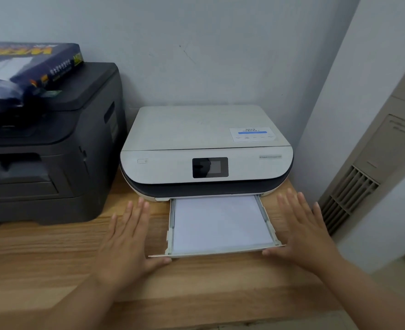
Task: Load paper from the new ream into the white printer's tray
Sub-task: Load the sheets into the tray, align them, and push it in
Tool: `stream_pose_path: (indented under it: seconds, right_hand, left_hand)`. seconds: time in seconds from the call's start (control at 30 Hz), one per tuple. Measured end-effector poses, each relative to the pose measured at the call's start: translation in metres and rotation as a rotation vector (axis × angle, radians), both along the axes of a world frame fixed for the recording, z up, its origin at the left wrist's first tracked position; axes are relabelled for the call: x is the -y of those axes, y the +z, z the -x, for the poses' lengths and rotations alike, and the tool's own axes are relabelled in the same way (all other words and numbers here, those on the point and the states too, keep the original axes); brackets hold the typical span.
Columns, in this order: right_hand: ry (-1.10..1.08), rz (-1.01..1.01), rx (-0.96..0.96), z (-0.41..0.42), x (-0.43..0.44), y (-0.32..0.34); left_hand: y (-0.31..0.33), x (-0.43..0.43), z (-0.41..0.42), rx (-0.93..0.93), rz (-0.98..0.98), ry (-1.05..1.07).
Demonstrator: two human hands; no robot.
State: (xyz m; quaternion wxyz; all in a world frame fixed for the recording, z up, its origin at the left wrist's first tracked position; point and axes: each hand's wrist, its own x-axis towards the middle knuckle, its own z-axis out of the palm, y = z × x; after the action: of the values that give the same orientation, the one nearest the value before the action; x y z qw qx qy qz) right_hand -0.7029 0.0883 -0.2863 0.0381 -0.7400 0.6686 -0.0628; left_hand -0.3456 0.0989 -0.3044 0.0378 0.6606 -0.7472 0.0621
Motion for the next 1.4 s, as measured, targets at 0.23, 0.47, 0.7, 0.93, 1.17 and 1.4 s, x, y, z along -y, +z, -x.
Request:
stream_pose_path:
  seconds: [0.23,0.47,0.7,0.93,1.17,1.4]
  right_hand:
    - [0.023,0.125,-0.103,-0.01,0.039,0.006]
    - [0.109,0.173,-0.187,-0.016,0.08,0.015]
    - [0.177,0.156,-0.283,-0.02,0.108,0.025]
    - [0.229,0.142,-0.386,-0.025,0.126,0.032]
    - [0.256,0.123,-0.415,-0.032,0.136,0.036]
    - [0.286,0.192,-0.432,-0.035,0.136,0.034]
  left_hand:
    - [0.01,0.034,0.007,-0.003,0.059,0.031]
    - [0.013,0.072,0.01,0.043,0.123,0.069]
    - [0.014,0.096,0.008,0.082,0.145,0.05]
    - [0.016,0.111,0.009,0.071,0.171,0.024]
    - [0.015,0.119,0.011,0.013,0.129,-0.016]
    - [0.014,0.12,0.013,0.002,0.149,-0.011]
